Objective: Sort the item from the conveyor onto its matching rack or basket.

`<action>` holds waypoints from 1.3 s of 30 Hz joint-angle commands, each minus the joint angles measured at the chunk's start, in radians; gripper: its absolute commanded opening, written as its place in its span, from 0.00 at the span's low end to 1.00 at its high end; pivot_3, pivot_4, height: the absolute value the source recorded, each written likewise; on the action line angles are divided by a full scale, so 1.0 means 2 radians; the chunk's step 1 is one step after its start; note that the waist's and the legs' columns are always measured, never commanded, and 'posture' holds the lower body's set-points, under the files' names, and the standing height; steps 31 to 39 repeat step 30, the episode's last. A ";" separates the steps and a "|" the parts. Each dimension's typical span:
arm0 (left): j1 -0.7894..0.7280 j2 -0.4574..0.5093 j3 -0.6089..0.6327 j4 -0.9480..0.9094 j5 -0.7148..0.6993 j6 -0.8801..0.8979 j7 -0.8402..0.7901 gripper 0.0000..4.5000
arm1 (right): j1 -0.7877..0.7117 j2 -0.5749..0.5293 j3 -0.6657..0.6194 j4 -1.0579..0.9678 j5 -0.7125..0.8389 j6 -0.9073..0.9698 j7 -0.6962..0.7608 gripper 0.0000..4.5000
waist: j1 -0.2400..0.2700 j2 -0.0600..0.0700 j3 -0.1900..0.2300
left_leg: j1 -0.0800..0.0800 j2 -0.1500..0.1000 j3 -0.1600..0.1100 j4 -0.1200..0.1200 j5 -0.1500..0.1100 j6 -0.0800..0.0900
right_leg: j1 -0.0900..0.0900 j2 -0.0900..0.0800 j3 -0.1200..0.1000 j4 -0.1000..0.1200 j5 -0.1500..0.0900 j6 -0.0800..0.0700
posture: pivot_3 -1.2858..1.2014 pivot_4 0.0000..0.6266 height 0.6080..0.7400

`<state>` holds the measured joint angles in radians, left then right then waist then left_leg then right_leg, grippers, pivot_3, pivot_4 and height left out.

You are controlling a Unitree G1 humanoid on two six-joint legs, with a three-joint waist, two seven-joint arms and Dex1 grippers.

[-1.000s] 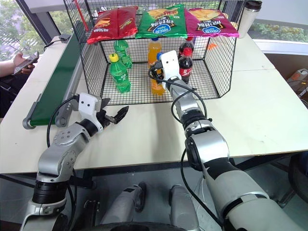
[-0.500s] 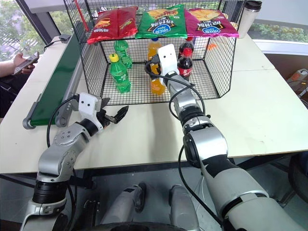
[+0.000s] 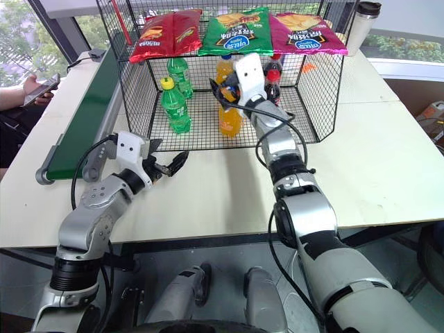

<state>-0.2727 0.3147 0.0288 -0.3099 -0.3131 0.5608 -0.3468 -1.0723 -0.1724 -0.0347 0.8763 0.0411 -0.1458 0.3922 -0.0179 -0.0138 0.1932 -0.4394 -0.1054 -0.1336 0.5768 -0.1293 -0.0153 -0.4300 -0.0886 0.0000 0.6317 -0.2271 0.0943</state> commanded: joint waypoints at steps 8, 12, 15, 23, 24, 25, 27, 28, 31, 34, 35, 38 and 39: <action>-0.001 0.009 0.000 -0.003 -0.005 -0.015 -0.028 1.00 | 0.153 -0.080 0.024 -0.325 0.039 0.199 0.099 1.00 | 0.001 0.000 0.000 | 0.000 0.000 0.000 0.000 0.000 0.000 | 0.000 0.000 0.000 0.000 0.000 0.000 | 0.52 0.24 0.99; 0.004 0.023 -0.001 0.000 -0.012 -0.011 -0.054 1.00 | 0.237 -0.125 0.032 -0.468 0.107 0.316 0.171 1.00 | 0.002 0.000 0.000 | 0.000 0.000 0.000 0.000 0.000 0.000 | 0.000 0.000 0.000 0.000 -0.001 -0.002 | 0.52 0.24 0.99; 0.010 0.026 -0.005 0.005 -0.013 -0.014 -0.066 1.00 | 0.301 -0.160 0.048 -0.529 0.118 0.349 0.201 1.00 | 0.003 0.000 0.000 | 0.000 0.000 0.000 0.000 -0.001 -0.001 | 0.000 -0.001 0.000 0.000 -0.001 -0.002 | 0.52 0.24 0.99; 0.041 0.034 -0.031 -0.011 -0.004 -0.012 -0.084 1.00 | 0.377 -0.171 0.057 -0.579 0.132 0.383 0.193 1.00 | 0.003 0.000 0.000 | 0.000 0.000 0.001 0.000 -0.001 -0.001 | 0.001 -0.003 -0.001 -0.001 -0.001 -0.001 | 0.52 0.24 0.99; 0.044 0.034 -0.032 -0.014 -0.004 -0.012 -0.085 1.00 | 0.378 -0.169 0.055 -0.580 0.136 0.387 0.190 1.00 | 0.003 0.000 0.000 | 0.000 0.000 0.001 0.001 -0.001 -0.001 | 0.001 -0.003 -0.001 -0.001 -0.001 -0.001 | 0.52 0.24 0.99; 0.047 0.033 -0.032 -0.016 -0.006 -0.010 -0.085 1.00 | 0.379 -0.166 0.052 -0.581 0.139 0.392 0.185 1.00 | 0.003 0.000 0.000 | 0.000 0.000 0.001 0.001 -0.001 -0.001 | 0.001 -0.003 -0.001 -0.001 -0.001 -0.001 | 0.52 0.24 0.99; 0.052 0.031 -0.031 -0.018 -0.008 -0.009 -0.086 1.00 | 0.379 -0.163 0.049 -0.579 0.142 0.395 0.178 1.00 | 0.003 0.000 0.000 | 0.000 0.000 0.001 0.001 -0.001 -0.001 | 0.001 -0.004 -0.001 -0.001 -0.002 -0.001 | 0.52 0.24 0.99; 0.054 0.033 -0.032 -0.019 -0.009 -0.004 -0.088 1.00 | 0.378 -0.163 0.049 -0.576 0.139 0.392 0.174 1.00 | 0.004 0.000 0.000 | 0.000 0.000 0.001 0.001 -0.001 -0.001 | 0.001 -0.004 -0.001 -0.001 -0.002 -0.001 | 0.52 0.24 0.99; 0.055 0.035 -0.033 -0.021 -0.009 -0.002 -0.092 1.00 | 0.375 -0.161 0.050 -0.570 0.134 0.386 0.166 1.00 | 0.004 0.000 0.000 | 0.000 0.000 0.001 0.001 -0.001 -0.001 | 0.001 -0.004 -0.001 -0.001 -0.002 -0.001 | 0.52 0.24 0.99; 0.055 0.035 -0.033 -0.021 -0.009 -0.002 -0.092 1.00 | 0.375 -0.161 0.050 -0.570 0.134 0.386 0.166 1.00 | 0.004 0.000 0.000 | 0.000 0.000 0.001 0.001 -0.001 -0.001 | 0.001 -0.004 -0.001 -0.001 -0.002 -0.001 | 0.52 0.24 0.99; 0.055 0.035 -0.033 -0.021 -0.009 -0.002 -0.092 1.00 | 0.375 -0.161 0.050 -0.570 0.134 0.386 0.166 1.00 | 0.004 0.000 0.000 | 0.000 0.000 0.001 0.001 -0.001 -0.001 | 0.001 -0.004 -0.001 -0.001 -0.002 -0.001 | 0.52 0.24 0.99; 0.055 0.035 -0.033 -0.021 -0.009 -0.002 -0.092 1.00 | 0.375 -0.161 0.050 -0.570 0.134 0.386 0.166 1.00 | 0.004 0.000 0.000 | 0.000 0.000 0.001 0.001 -0.001 -0.001 | 0.001 -0.004 -0.001 -0.001 -0.002 -0.001 | 0.52 0.24 0.99; 0.055 0.035 -0.033 -0.021 -0.009 -0.002 -0.092 1.00 | 0.375 -0.161 0.050 -0.570 0.134 0.386 0.166 1.00 | 0.004 0.000 0.000 | 0.000 0.000 0.001 0.001 -0.001 -0.001 | 0.001 -0.004 -0.001 -0.001 -0.002 -0.001 | 0.52 0.24 0.99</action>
